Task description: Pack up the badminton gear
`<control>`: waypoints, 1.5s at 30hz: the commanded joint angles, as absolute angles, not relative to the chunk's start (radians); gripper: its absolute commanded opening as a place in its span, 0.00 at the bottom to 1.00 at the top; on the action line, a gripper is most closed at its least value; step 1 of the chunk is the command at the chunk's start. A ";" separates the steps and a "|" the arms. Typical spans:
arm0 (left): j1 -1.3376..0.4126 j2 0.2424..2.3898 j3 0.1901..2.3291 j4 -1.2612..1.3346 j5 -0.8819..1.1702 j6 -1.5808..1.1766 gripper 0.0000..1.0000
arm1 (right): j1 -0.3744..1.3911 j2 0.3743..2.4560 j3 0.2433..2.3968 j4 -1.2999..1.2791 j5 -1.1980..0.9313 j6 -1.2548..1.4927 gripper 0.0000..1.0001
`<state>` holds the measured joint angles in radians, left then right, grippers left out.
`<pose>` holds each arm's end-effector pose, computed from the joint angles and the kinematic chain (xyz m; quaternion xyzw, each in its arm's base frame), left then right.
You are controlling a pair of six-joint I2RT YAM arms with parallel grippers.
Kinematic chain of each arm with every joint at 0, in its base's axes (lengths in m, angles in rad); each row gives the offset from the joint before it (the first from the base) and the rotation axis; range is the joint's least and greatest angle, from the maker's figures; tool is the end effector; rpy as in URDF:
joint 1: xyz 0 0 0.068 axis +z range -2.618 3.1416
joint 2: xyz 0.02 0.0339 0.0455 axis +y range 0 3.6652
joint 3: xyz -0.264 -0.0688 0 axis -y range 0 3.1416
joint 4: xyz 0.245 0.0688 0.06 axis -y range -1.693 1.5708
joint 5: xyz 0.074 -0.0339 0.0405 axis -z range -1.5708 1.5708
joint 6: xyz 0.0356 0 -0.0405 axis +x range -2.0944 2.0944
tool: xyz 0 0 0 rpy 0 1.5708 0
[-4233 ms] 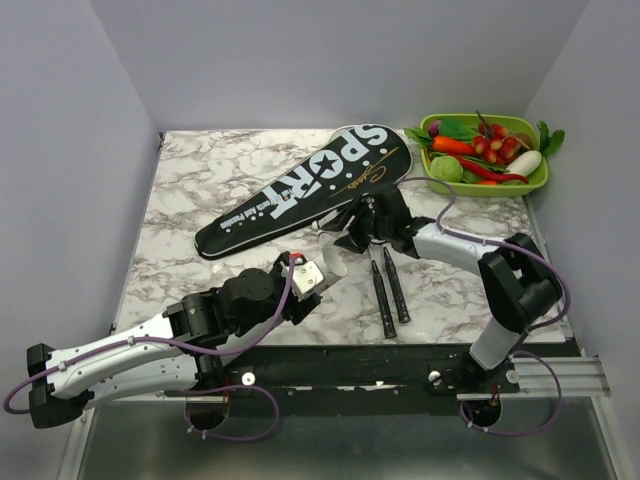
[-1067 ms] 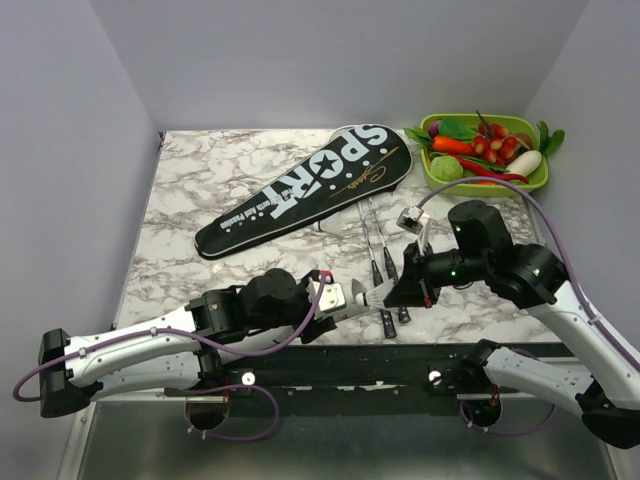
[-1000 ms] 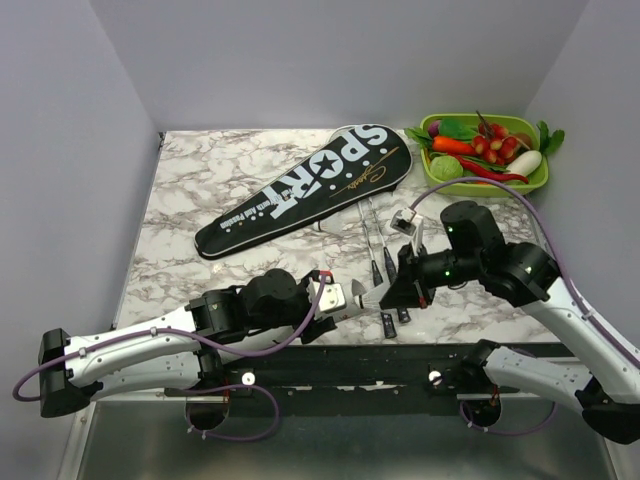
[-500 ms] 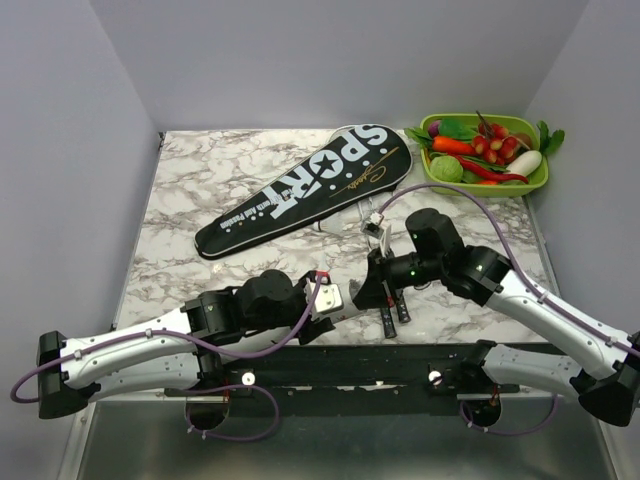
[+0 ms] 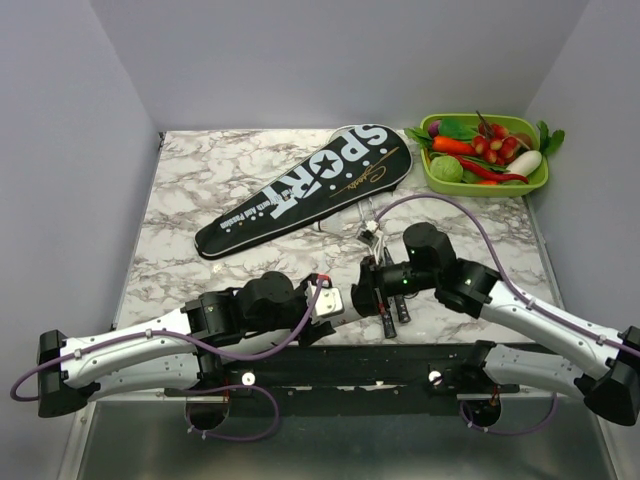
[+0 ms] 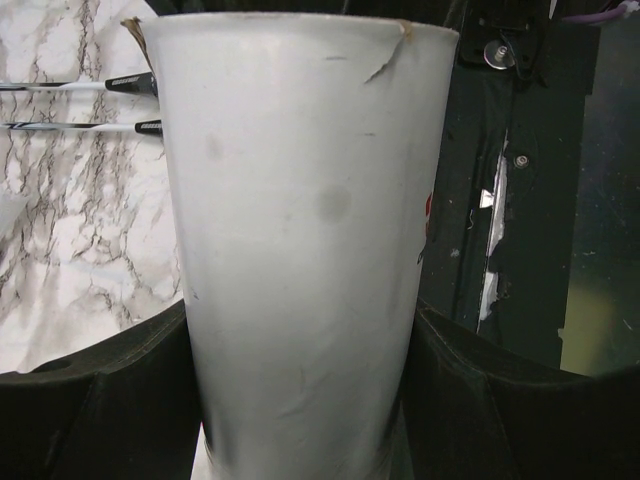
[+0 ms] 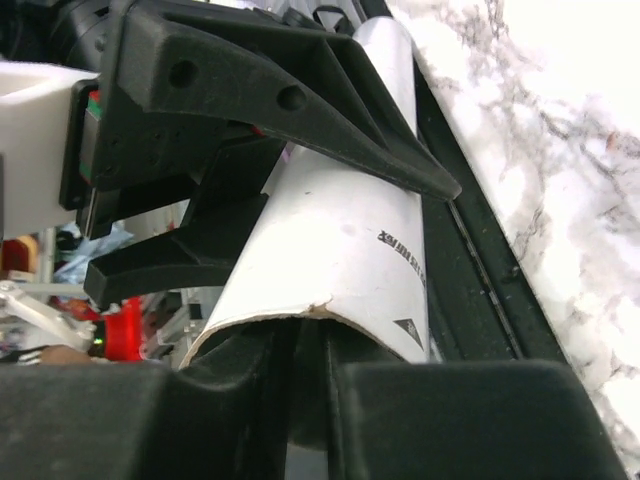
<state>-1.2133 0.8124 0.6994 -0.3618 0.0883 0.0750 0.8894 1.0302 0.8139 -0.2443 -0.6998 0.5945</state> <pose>0.0621 -0.1753 0.2871 0.5305 0.6681 -0.3122 0.4181 0.1252 0.1907 0.3009 -0.2960 0.7631 0.5493 0.1681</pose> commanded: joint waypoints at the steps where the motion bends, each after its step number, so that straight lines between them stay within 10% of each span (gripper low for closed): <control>1: -1.215 0.811 0.709 -0.344 0.091 0.028 0.00 | 0.902 0.960 0.790 -0.234 -0.641 0.600 0.30; 24: -1.215 0.842 0.710 -0.345 0.091 0.028 0.00 | 0.810 0.882 1.054 -0.672 -0.007 0.471 0.55; 45: -1.215 0.749 0.707 -0.370 -0.276 0.023 0.00 | 0.376 1.538 1.060 -0.144 -0.483 0.623 0.55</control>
<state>-1.2148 0.7727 0.6994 -0.3576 -0.1768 0.0582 0.3981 1.4403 1.0080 -0.2573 -0.3813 0.5781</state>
